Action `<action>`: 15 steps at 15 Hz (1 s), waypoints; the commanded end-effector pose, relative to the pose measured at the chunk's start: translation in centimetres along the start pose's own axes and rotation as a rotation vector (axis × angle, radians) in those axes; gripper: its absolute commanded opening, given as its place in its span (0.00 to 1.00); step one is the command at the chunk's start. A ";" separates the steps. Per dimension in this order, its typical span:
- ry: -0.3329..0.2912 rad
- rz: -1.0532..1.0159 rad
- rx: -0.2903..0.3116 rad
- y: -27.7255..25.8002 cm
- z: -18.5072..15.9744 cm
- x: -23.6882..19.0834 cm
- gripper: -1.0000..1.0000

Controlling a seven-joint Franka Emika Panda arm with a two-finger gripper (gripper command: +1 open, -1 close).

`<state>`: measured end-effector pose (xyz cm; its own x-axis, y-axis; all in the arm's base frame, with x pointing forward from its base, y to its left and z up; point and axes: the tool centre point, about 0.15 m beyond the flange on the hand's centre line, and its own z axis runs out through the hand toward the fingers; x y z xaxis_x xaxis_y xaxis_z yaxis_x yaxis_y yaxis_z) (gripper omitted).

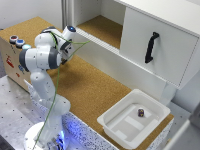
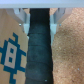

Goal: Grasp the drawer handle and open it

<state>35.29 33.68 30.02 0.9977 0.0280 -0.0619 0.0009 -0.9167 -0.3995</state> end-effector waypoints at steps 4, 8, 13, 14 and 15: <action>0.073 0.075 0.080 7.3 -2.6 -3.4 0.00; 0.072 0.077 0.085 9.7 -3.4 -3.7 0.00; 0.073 0.074 0.066 13.3 -5.4 -3.2 0.00; 0.072 0.074 0.061 13.9 -5.7 -3.2 0.00; 0.074 0.077 0.058 14.5 -6.1 -3.3 0.00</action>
<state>34.96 23.39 30.11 0.9968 -0.0683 -0.0406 -0.0791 -0.9059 -0.4160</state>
